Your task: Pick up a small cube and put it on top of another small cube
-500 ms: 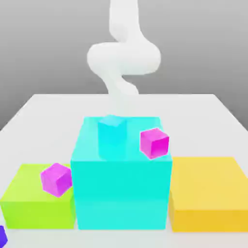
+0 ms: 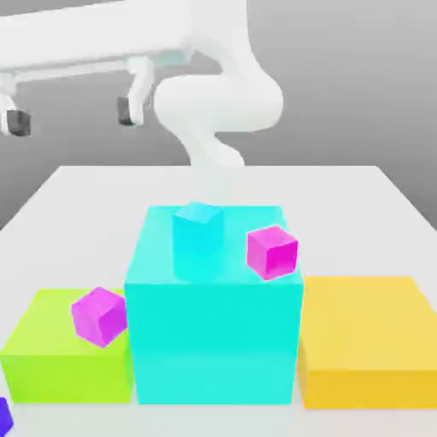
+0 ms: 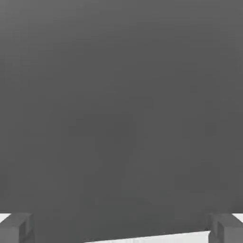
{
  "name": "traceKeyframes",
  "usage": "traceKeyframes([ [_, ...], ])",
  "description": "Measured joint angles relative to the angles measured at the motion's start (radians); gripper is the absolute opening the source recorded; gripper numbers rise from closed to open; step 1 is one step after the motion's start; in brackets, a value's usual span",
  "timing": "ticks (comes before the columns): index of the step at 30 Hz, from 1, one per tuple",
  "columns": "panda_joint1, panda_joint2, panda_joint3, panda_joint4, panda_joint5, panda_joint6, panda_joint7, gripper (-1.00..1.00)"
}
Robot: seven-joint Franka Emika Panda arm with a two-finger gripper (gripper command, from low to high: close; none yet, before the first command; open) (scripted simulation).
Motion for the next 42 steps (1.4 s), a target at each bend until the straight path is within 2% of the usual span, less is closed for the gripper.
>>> traceKeyframes([
  [9,-0.098,0.325,-0.046,0.056,0.102,0.049,-0.143,0.0],
  [18,-0.202,0.625,-0.08,0.106,0.111,0.118,-0.224,0.0],
  [22,-0.252,0.769,-0.031,0.14,0.162,0.211,-0.268,0.0],
  [23,-0.261,0.791,-0.021,0.145,0.172,0.227,-0.275,-1.0],
  [31,-0.249,0.763,-0.036,0.138,0.161,0.204,-0.268,-1.0],
  [34,-0.216,0.663,-0.077,0.11,0.109,0.134,-0.246,-1.0],
  [42,-0.157,0.383,-0.085,-0.045,-0.077,0.037,-0.456,-1.0],
])
